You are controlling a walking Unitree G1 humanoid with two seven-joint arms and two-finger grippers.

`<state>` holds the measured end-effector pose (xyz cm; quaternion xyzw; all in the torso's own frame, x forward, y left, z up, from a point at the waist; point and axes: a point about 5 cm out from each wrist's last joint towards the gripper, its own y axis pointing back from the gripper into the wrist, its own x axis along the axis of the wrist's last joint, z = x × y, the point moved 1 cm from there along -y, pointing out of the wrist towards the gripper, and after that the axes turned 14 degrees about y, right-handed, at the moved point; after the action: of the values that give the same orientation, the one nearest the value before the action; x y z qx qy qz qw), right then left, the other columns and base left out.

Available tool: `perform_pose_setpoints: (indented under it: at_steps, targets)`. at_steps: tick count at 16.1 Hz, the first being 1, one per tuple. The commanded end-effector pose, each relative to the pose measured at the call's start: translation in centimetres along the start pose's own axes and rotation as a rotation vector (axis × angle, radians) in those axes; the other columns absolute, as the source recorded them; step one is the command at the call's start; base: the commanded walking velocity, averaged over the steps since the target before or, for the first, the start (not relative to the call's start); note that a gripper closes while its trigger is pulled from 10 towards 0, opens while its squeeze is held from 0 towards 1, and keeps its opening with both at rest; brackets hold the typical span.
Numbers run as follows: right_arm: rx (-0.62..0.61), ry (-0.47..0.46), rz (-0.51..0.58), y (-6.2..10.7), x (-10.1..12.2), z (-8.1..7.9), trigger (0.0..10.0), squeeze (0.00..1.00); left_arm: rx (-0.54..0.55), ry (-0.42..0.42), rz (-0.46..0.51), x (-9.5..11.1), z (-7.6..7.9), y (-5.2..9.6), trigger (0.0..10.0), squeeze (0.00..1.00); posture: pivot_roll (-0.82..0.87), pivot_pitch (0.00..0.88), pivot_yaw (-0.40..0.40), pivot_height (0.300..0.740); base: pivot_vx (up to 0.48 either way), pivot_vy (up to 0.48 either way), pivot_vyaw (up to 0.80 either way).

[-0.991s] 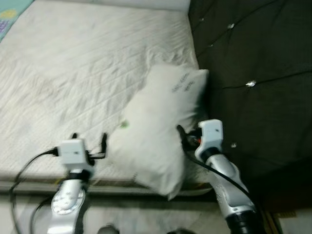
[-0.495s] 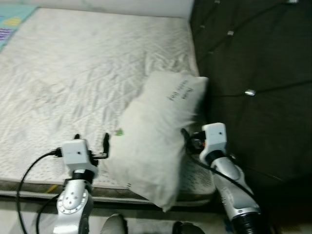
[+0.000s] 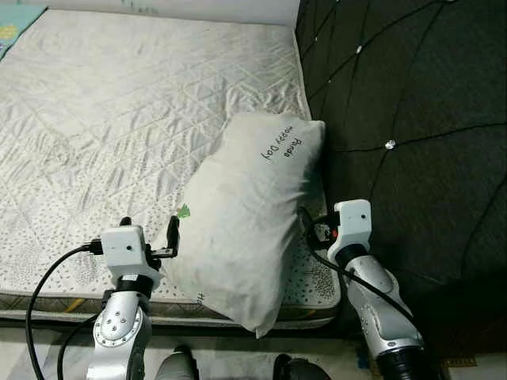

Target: Clean up the room

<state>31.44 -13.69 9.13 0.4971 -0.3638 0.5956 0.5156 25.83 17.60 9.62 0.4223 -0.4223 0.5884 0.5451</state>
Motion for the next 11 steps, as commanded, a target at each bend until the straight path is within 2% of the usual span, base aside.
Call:
perform_pose_setpoints:
  at_steps: [1, 11]
  targets:
    - [0.002, 0.000, 0.002, 0.27, -0.03, 0.12, 10.0, 0.00, 0.006, -0.004, -0.014, -0.15, -0.10, 0.13, 10.0, 0.00, 0.11, 0.233, -0.054, 0.740, 0.000, 0.000, 0.00]
    - [0.013, 0.003, 0.000, 0.14, -0.05, -0.02, 10.0, 0.00, 0.008, -0.015, -0.008, -0.08, -0.05, 0.02, 10.0, 0.00, 0.11, 0.229, -0.056, 0.656, 0.000, 0.000, 0.00]
